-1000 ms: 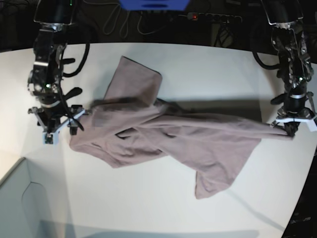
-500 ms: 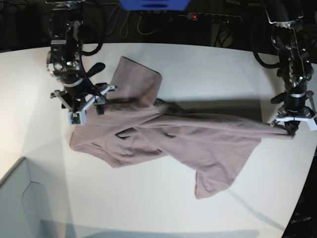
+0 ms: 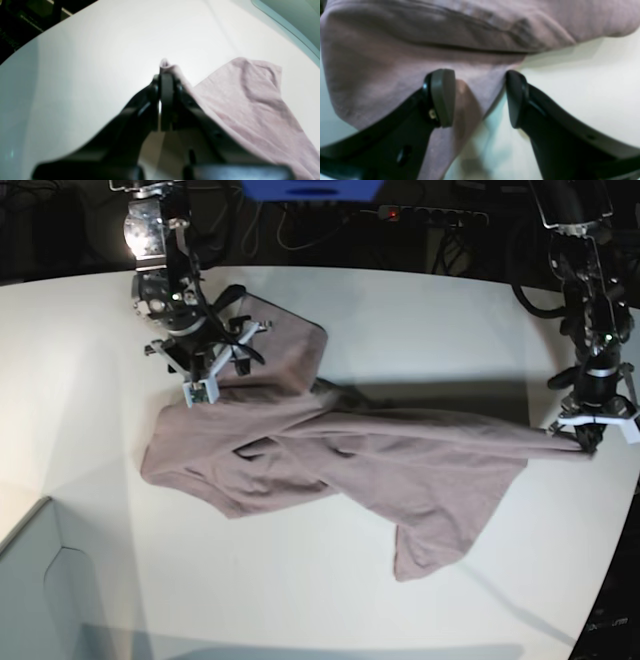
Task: Layout the t-shirt on the table in an organized manner, then fold the t-shirt properly
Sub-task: 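Lift the shirt with both grippers and stretch it between them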
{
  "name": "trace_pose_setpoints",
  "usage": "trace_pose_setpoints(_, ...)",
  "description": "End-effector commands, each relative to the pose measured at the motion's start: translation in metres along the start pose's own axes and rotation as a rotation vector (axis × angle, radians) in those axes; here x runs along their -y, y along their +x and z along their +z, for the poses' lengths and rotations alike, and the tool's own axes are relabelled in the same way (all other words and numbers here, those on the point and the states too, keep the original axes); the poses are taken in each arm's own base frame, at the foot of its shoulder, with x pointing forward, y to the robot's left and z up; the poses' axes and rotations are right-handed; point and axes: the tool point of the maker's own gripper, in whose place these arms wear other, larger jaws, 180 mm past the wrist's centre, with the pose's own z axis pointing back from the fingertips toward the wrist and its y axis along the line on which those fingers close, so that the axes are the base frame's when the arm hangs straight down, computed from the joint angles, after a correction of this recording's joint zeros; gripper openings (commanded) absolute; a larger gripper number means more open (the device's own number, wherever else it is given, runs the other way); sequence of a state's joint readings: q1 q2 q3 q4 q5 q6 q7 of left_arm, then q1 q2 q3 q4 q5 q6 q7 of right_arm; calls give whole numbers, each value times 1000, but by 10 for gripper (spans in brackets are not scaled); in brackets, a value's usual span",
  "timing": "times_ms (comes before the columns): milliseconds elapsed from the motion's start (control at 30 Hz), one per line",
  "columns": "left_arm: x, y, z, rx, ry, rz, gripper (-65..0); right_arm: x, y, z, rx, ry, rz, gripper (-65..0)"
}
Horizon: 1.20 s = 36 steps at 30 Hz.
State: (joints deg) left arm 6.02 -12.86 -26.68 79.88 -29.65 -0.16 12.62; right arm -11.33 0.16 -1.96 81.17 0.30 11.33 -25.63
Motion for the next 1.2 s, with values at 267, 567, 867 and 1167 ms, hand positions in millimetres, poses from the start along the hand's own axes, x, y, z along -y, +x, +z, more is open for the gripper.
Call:
trace_pose_setpoints(267,5,23,-3,68,-14,-8,-650,-26,-24,5,-60,70,77,-650)
trace_pose_setpoints(567,6,23,-3,68,-16,-6,-647,8,8,54,72,-23,75,-650)
trace_pose_setpoints(867,-7,-1,-11,7,20,18,-645,77,56,121,242,-237,59,-650)
trace_pose_setpoints(1167,-11,-8,-19,-14,36,37,-644,107,67,140,281,-294,93,-650)
